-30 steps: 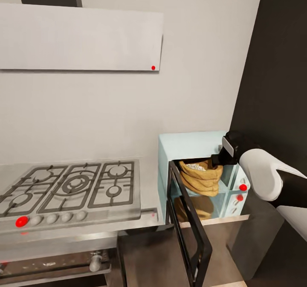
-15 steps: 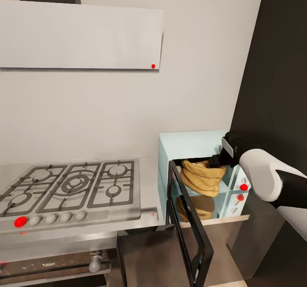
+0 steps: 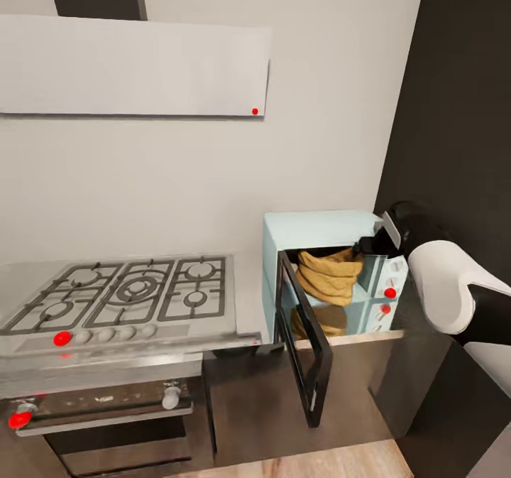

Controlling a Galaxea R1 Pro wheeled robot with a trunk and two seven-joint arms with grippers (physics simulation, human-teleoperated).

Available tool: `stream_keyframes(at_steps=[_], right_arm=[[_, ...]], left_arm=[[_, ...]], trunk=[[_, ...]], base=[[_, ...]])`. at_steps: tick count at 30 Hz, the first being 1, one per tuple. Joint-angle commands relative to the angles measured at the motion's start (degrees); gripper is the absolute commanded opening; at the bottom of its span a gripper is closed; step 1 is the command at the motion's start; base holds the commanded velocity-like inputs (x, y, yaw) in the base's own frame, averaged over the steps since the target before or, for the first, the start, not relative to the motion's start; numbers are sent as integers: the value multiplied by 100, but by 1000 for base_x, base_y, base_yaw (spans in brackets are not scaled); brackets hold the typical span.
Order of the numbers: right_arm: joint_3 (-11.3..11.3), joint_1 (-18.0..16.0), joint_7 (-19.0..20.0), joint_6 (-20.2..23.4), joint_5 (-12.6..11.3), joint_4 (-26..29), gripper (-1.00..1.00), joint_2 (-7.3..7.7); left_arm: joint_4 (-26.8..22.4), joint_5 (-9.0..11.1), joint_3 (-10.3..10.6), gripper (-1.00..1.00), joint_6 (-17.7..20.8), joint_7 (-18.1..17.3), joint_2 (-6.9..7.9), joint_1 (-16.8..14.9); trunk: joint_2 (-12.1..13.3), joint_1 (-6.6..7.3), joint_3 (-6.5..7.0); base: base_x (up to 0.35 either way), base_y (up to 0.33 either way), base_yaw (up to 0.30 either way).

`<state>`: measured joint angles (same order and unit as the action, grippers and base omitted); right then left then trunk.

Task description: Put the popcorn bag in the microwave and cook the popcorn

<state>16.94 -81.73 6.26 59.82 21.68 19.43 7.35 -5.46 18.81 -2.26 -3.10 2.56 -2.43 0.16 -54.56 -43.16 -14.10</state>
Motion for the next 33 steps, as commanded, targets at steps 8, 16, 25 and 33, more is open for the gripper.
stream_keyframes(at_steps=[8, 16, 25, 33], right_arm=[[93, 211, 431, 18, 13, 293, 100, 429], [62, 1613, 1721, -964, 57, 280, 100, 343], [80, 1897, 3107, -3186, -7, 229, 100, 305], [130, 1932, 3000, -5452, -743, -594, 100, 29]], left_arm=[[-8, 9, -20, 100, -7, 15, -3, 2], [1, -16, 5, 100, -7, 8, -3, 2], [0, -9, -3, 100, -7, 8, -2, 2], [-32, 3, 4, 100, -7, 8, 1, 2]], trunk=[[-4, 3, -7], [-4, 3, -7], [-4, 3, -7], [-4, 3, -7]], base=[[-343, -18, 0], [-101, -30, 0], [-1, 0, 0], [28, 0, 0]])
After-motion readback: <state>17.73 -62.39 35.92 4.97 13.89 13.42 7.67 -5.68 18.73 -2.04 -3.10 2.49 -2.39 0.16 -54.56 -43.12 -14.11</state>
